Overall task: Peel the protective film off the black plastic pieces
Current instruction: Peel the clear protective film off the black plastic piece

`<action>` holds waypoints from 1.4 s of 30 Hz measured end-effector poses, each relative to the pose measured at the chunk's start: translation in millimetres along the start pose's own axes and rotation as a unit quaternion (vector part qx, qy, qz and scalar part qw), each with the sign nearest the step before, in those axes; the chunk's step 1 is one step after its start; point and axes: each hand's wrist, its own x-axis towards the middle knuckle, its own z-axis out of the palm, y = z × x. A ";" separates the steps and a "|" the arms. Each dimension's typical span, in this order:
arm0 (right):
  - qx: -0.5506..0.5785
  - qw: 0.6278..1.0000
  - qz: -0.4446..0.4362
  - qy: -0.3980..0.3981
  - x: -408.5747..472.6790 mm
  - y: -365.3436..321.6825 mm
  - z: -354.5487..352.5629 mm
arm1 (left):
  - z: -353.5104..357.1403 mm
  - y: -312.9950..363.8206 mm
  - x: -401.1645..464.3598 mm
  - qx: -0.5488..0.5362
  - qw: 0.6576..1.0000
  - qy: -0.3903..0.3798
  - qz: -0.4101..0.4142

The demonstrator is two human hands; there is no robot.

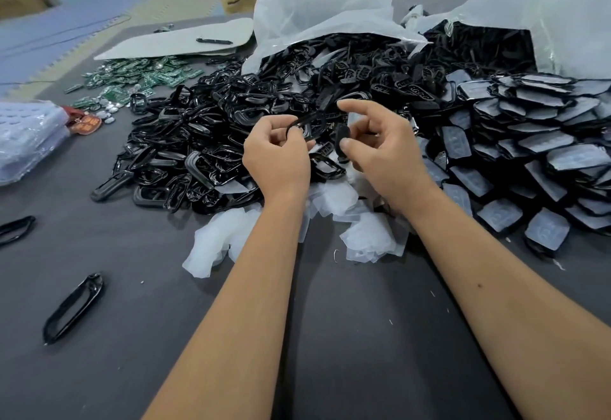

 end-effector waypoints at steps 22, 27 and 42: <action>0.060 0.993 0.034 0.091 2.6 6.6 -0.6 | 5.8 -5.4 -7.1 0.002 0.987 -0.156 0.046; 0.017 0.996 0.016 0.092 2.7 9.3 0.2 | 5.7 -4.1 -8.3 0.005 0.987 -0.156 0.045; -0.041 0.993 0.015 0.114 2.9 9.1 0.2 | 5.6 -3.9 -10.9 0.061 0.984 -0.144 0.083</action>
